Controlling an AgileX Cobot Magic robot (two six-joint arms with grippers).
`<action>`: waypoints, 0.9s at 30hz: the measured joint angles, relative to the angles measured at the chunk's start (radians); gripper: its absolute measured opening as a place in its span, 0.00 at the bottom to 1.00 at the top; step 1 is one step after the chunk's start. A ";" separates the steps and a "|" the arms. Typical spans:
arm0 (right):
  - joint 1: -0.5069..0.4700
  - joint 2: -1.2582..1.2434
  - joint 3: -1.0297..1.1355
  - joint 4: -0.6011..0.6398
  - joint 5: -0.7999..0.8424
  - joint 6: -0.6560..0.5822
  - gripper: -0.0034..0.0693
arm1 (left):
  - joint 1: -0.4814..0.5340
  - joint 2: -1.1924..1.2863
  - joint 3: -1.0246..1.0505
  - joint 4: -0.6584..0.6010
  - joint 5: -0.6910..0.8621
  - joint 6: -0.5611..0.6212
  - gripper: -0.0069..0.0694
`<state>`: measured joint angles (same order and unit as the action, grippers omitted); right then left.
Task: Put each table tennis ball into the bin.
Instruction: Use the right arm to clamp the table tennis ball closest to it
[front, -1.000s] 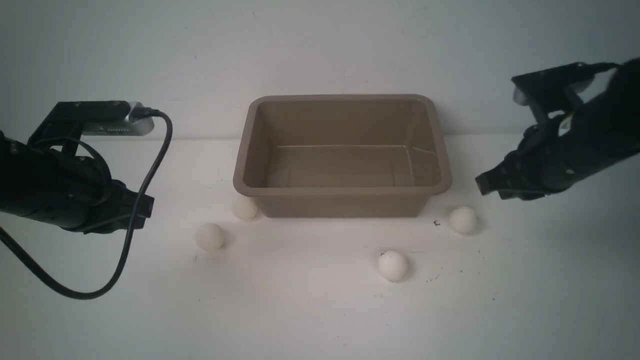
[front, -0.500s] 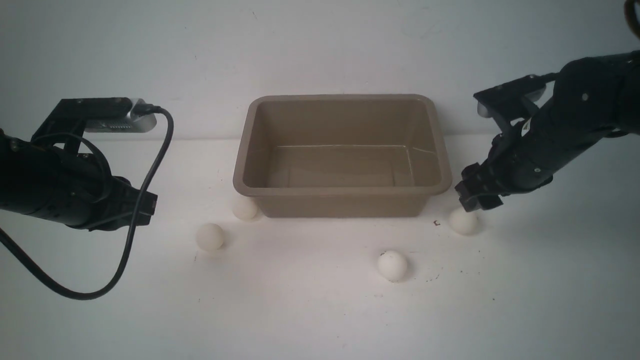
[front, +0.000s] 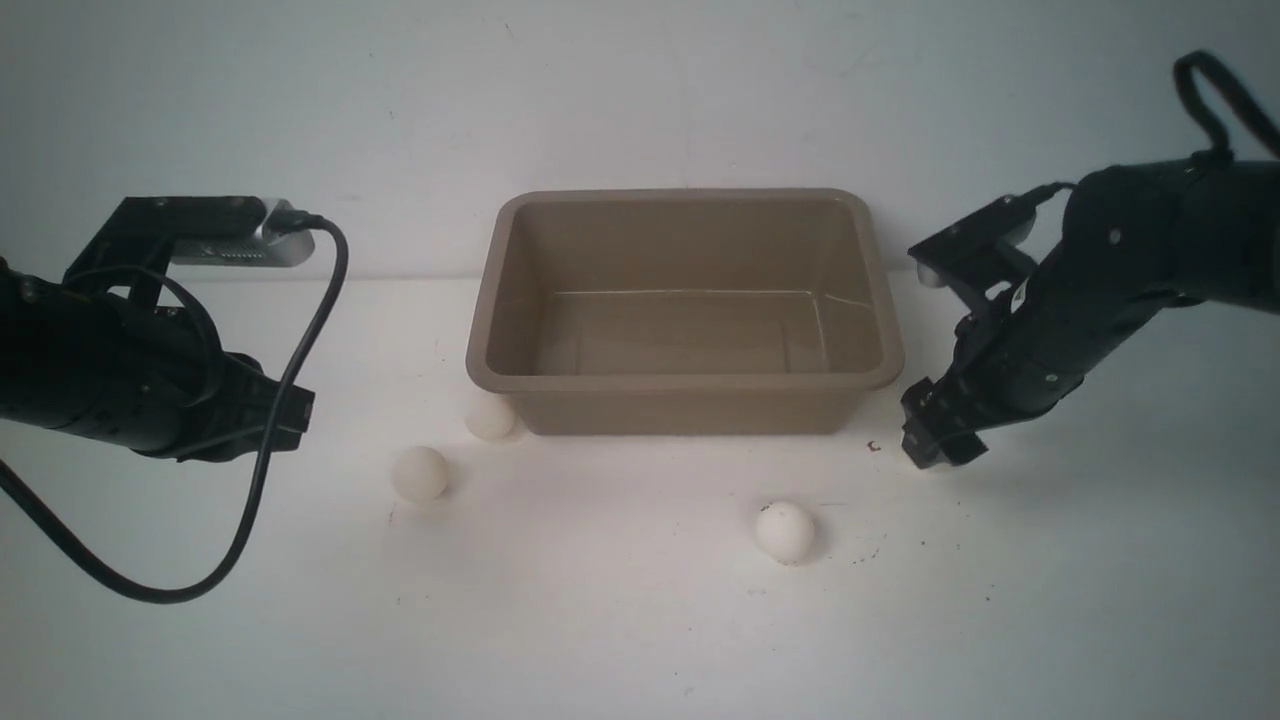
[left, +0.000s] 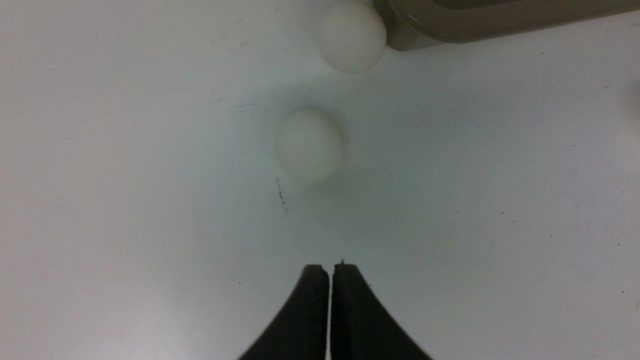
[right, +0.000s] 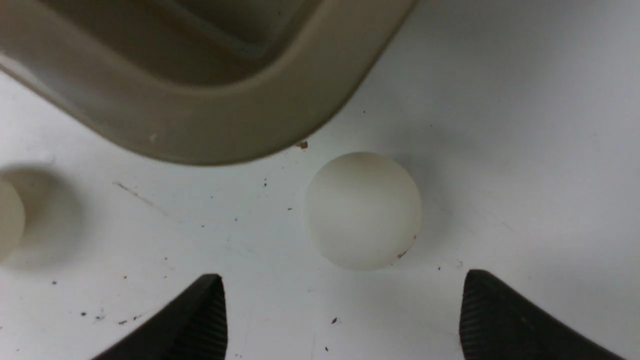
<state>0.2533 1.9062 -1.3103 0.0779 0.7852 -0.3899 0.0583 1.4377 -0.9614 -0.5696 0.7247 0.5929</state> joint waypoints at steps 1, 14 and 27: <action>0.000 0.010 0.000 0.000 -0.010 -0.002 0.83 | 0.000 0.000 0.000 0.000 0.000 0.000 0.09; 0.000 0.115 -0.065 0.000 -0.044 -0.024 0.83 | 0.000 0.000 0.000 0.000 0.000 0.007 0.09; 0.000 0.147 -0.108 0.008 0.009 0.000 0.54 | 0.000 0.000 0.000 0.000 0.000 0.015 0.09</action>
<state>0.2533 2.0536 -1.4179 0.0858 0.7940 -0.3899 0.0583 1.4377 -0.9614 -0.5696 0.7243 0.6074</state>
